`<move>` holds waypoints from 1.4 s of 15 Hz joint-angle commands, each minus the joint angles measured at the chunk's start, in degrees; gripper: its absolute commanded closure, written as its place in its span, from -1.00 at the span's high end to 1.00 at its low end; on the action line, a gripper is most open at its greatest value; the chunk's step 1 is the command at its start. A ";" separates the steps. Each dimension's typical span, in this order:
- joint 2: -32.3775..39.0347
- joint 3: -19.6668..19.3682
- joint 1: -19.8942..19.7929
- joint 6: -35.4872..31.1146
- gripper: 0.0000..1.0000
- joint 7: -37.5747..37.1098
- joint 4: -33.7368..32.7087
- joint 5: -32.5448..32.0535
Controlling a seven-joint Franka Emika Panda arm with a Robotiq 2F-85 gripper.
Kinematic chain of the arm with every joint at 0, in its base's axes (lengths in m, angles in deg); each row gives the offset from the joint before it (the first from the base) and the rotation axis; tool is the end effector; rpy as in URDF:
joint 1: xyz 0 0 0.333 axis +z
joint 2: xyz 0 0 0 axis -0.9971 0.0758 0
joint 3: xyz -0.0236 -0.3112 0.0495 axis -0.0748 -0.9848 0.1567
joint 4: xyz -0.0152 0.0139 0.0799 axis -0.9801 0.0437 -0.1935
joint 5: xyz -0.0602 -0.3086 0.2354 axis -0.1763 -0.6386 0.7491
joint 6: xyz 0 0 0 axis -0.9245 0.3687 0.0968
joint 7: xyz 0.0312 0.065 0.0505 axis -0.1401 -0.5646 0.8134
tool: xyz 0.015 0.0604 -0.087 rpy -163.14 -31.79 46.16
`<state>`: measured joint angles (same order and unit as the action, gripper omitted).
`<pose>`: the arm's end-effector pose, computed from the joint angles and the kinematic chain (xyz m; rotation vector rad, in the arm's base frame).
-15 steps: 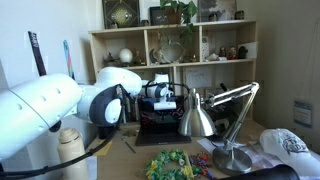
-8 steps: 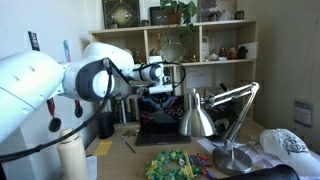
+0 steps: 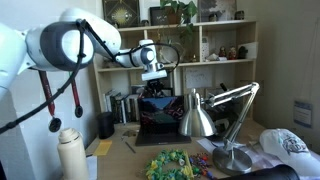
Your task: Turn on the laptop
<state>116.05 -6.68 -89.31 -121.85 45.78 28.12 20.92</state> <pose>0.7500 -0.0082 0.4478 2.9296 0.8298 0.3032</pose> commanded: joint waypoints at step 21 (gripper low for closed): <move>-45.67 1.00 7.77 -28.47 -0.89 -17.03 72.42 -0.52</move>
<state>77.91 -5.28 -82.45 -143.67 31.94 89.31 19.03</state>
